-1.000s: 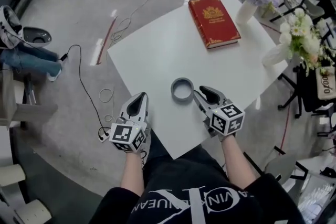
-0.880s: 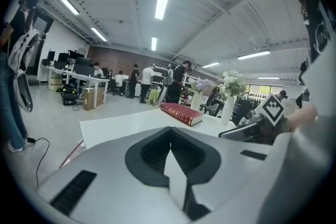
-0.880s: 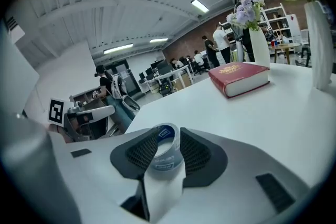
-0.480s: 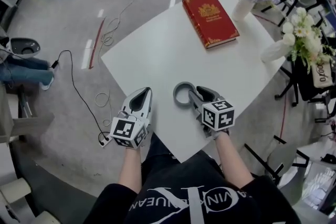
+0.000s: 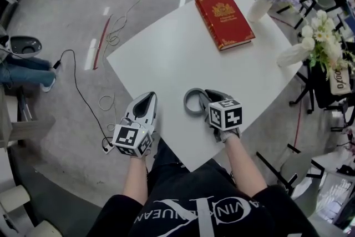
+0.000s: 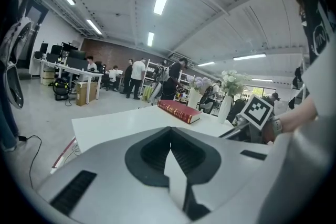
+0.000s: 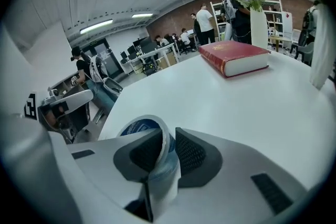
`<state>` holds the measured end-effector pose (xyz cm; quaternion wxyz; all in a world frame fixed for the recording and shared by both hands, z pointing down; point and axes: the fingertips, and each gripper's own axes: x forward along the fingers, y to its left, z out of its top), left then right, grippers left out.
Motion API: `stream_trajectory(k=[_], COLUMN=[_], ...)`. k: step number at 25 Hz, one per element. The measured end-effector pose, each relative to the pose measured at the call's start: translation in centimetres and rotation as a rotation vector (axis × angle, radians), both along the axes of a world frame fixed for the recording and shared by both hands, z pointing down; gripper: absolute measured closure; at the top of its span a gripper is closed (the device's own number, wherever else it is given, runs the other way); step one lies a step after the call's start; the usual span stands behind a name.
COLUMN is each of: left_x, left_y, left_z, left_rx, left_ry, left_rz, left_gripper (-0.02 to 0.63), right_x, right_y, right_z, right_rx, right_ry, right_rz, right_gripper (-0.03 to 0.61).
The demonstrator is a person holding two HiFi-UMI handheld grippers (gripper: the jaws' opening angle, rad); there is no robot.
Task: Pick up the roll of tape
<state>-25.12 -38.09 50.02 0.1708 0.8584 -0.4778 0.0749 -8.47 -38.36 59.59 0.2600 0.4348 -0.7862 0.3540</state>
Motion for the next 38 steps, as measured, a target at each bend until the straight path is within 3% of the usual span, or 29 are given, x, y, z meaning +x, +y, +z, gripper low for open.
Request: stream_trajectory(k=[4,7,19,38], left_x=[0.1,0.3,2.8,3.8], left_y=[0.4,0.4,-1.2,-2.8], left_z=[0.1,-0.5,-3.6,-8.2], left_rx=[-0.002,0.008,0.079,0.168], left_ry=[0.003,0.006,0.03,0.033], left_rz=[-0.01,-0.015,-0.007,-0.018], left_gripper=[0.611,0.611,0.611,0.611], right_x=[-0.2,-0.2,2.3,3.7], right_y=[0.0,-0.2,-2.6,-4.8], right_z=[-0.2,-1.7,-8.7,-15.5], right_rx=[0.064,0.132,0.341,0.51], right_ry=[0.09,0.087,0.037,-0.049], right_rz=[-0.095,-0.122,-0.1,-0.062], right_gripper=[0.506,0.511,0.514,0.514])
